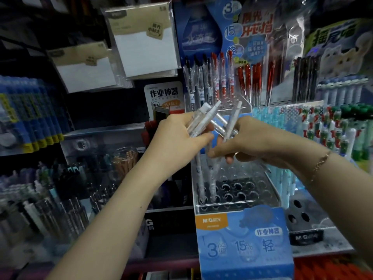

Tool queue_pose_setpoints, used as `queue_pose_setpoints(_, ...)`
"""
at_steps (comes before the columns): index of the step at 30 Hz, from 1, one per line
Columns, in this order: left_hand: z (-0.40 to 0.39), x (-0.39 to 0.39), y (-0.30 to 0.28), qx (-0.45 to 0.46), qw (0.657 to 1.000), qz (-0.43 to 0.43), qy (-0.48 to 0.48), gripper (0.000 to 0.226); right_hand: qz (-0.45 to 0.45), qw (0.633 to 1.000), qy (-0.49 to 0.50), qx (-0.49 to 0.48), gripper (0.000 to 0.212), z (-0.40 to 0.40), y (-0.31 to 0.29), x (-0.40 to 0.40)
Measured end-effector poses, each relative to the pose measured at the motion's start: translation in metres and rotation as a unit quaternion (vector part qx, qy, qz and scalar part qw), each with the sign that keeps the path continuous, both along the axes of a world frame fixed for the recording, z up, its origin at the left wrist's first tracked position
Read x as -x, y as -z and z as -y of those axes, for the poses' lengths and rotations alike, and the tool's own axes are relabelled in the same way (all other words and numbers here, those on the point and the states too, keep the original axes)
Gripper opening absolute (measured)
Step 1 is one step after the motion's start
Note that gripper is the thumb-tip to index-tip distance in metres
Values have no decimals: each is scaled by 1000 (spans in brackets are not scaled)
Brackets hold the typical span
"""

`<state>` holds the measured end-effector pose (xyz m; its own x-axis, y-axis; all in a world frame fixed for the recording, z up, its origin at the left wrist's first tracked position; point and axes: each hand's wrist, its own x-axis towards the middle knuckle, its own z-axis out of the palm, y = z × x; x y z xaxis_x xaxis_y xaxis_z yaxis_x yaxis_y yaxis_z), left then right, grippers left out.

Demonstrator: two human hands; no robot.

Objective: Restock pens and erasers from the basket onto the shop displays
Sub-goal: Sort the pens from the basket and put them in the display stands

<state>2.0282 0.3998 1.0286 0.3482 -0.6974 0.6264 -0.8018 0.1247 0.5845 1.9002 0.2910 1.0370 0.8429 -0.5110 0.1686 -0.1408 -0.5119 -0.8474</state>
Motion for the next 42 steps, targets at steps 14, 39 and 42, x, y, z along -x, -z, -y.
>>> queue_pose_setpoints(14,-37,31,-8,117,987,-1,113,15,30,993,-18,109,25,-42,-8,2)
queue_pose_setpoints(39,-43,1,17,118,980,-155,47,12,174,982,70,-19,15,-21,24,26)
queue_pose_setpoints(42,-44,0,18,110,980,-156,62,14,146,986,80,4,13,-19,27,25)
